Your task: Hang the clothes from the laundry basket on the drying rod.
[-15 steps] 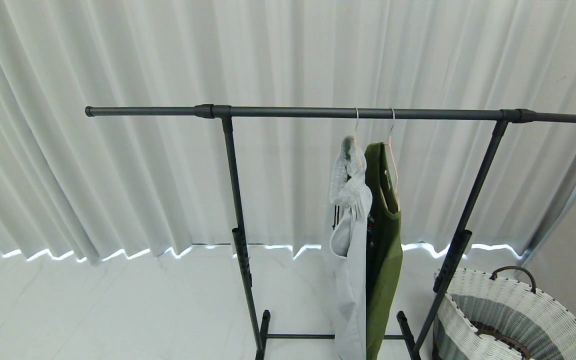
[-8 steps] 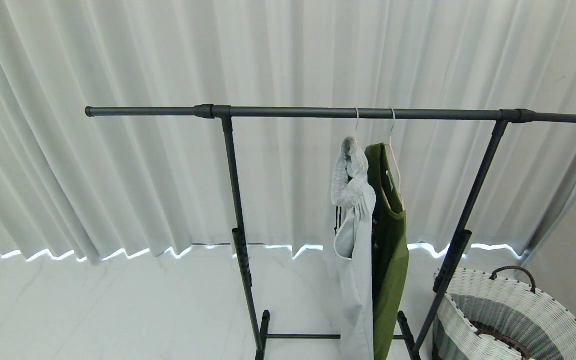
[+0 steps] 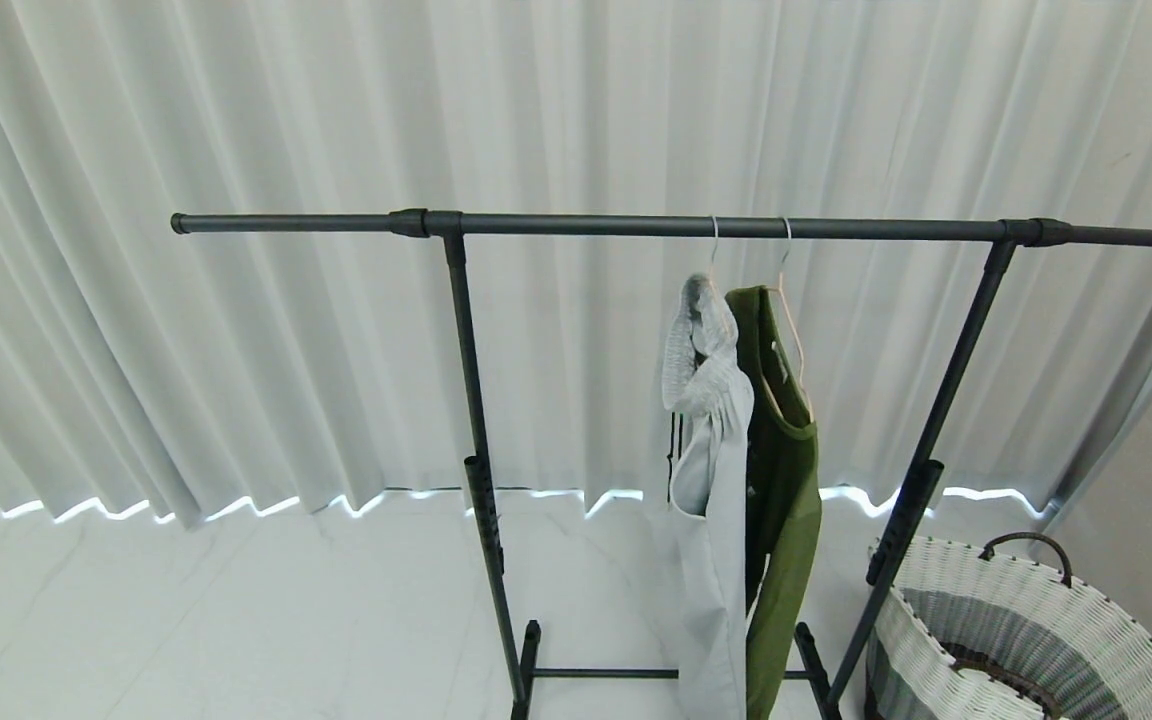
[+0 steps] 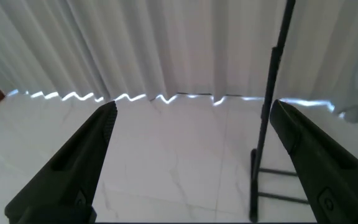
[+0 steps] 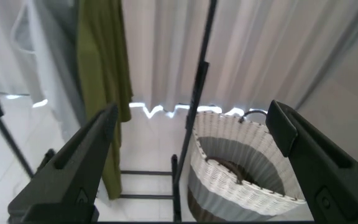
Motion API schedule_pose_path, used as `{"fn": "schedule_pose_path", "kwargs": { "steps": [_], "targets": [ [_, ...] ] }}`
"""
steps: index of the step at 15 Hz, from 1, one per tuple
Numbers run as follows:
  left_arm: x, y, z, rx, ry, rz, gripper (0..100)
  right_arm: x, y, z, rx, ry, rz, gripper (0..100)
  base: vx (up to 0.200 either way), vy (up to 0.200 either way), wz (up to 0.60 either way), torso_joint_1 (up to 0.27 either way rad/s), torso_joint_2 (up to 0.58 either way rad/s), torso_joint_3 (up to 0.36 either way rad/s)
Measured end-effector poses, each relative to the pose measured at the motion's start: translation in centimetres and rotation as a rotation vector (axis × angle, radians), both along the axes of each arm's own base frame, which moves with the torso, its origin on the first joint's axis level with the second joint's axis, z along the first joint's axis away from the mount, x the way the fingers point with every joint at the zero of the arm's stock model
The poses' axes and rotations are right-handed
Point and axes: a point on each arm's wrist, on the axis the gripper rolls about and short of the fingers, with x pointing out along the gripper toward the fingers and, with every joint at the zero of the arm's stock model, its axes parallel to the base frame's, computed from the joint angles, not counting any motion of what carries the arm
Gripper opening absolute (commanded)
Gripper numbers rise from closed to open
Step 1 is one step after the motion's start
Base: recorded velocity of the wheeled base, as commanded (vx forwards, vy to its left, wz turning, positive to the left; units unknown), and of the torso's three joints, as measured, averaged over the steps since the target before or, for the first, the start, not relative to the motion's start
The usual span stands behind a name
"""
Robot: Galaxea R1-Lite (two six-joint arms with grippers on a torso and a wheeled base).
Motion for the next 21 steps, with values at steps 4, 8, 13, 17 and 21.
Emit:
{"fn": "schedule_pose_path", "kwargs": {
  "steps": [4, 8, 13, 17, 21],
  "targets": [
    [-0.1, 0.1, 0.0, -0.101, -0.034, -0.016, 100, 0.1, -0.1, -0.2, 0.005, 0.013, -0.032, 100, 0.0, 0.0, 0.0, 0.0, 0.0, 0.0],
    [-0.5, 0.5, -0.2, -0.243, -0.108, 0.204, 100, 0.1, -0.2, -0.3, 0.05, 0.025, -0.085, 100, 0.0, 0.0, 0.0, 0.0, 0.0, 0.0],
    [-0.8, 0.5, -0.5, -0.259, -0.116, 0.181, 100, 0.1, -0.2, -0.3, 0.073, 0.027, -0.088, 100, 0.0, 0.0, 0.0, 0.0, 0.0, 0.0],
    [-1.0, 0.6, -0.6, -0.265, -0.147, 0.162, 100, 0.1, -0.2, -0.3, 0.072, 0.027, -0.087, 100, 0.0, 0.0, 0.0, 0.0, 0.0, 0.0],
    [-1.0, 0.6, -0.6, -0.265, -0.151, 0.161, 100, 0.1, -0.2, -0.3, 0.072, 0.027, -0.088, 100, 0.0, 0.0, 0.0, 0.0, 0.0, 0.0]
  ]
}}
